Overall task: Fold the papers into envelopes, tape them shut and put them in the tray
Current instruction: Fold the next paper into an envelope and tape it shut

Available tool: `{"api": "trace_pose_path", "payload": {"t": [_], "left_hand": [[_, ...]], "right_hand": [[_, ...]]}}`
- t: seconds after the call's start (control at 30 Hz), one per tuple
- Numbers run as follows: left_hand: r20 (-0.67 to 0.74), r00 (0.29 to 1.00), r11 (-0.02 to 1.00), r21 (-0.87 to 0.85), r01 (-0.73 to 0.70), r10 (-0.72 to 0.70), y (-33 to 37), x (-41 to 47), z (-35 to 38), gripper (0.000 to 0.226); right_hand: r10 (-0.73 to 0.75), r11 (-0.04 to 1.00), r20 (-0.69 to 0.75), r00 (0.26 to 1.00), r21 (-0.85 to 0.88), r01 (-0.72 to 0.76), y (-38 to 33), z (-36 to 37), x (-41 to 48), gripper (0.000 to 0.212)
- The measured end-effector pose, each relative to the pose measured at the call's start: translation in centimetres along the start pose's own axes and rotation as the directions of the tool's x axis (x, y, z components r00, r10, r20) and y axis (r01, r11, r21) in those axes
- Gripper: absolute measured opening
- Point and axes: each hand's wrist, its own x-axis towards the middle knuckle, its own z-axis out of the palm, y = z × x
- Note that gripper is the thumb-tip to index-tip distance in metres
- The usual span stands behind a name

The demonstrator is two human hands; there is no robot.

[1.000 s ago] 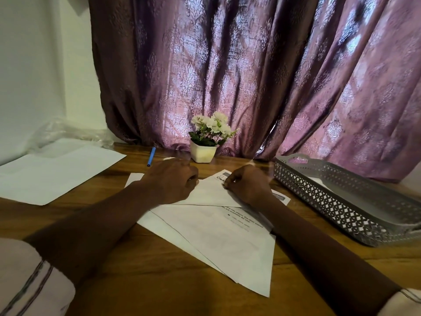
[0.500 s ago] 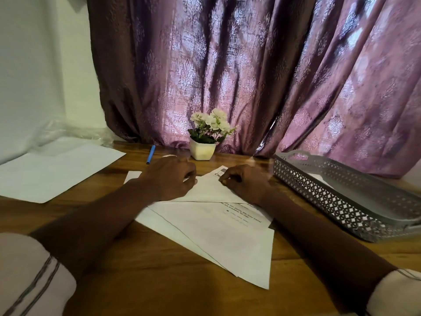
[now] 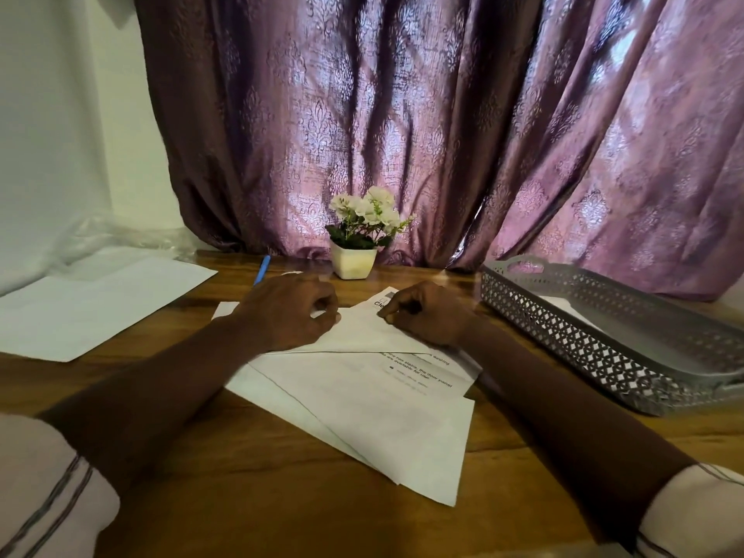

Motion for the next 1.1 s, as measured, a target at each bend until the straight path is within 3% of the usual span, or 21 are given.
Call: {"api": "trace_pose_path", "payload": {"t": [0.2, 0.3, 0.37, 0.43, 0.5, 0.6, 0.8, 1.1], "left_hand": [[-0.006, 1.0, 1.0, -0.015, -0.009, 0.009, -0.3, 0.2, 0.2, 0.015], [-0.015, 1.0, 0.999, -0.035, -0.008, 0.007, -0.6, 0.1, 0.4, 0.015], [-0.019, 1.0, 0.999, -0.045, -0.01, 0.009, -0.7, 0.0, 0.4, 0.015], [-0.02, 1.0, 0.999, -0.049, -0.013, 0.012, -0.8, 0.0, 0.5, 0.016], [-0.021, 1.0, 0.999, -0.037, -0.011, 0.01, -0.8, 0.0, 0.5, 0.017], [-0.038, 0.999, 1.0, -0.008, 0.003, -0.004, -0.9, 0.1, 0.5, 0.018], [-0.055, 0.998, 1.0, -0.009, 0.021, -0.021, -0.8, -0.1, 0.5, 0.017], [-0.01, 0.999, 0.999, 0.019, 0.044, -0.044, -0.1, -0.3, 0.0, 0.022]], "right_hand": [[0.012, 0.998, 0.029, 1.0, 0.066, -0.014, -0.3, -0.3, -0.2, 0.019], [0.078, 0.944, -0.02, 0.997, 0.323, -0.067, 0.1, 0.0, -1.1, 0.026], [0.16, 0.871, -0.105, 0.982, 0.482, -0.09, 0.3, 0.1, -1.6, 0.019], [0.154, 0.924, -0.167, 0.974, 0.373, -0.082, 0.4, 0.1, -1.7, 0.016], [0.076, 0.986, -0.132, 0.988, 0.156, -0.055, -0.1, -0.1, -2.0, 0.025], [0.013, 0.993, -0.074, 0.997, -0.113, -0.021, -1.2, 0.0, -2.4, 0.038], [0.03, 0.899, -0.07, 0.997, -0.433, -0.058, -1.9, 1.8, -1.8, 0.038], [0.132, 0.705, 0.005, 0.991, -0.704, -0.09, -3.3, 2.2, -2.0, 0.045]]}}
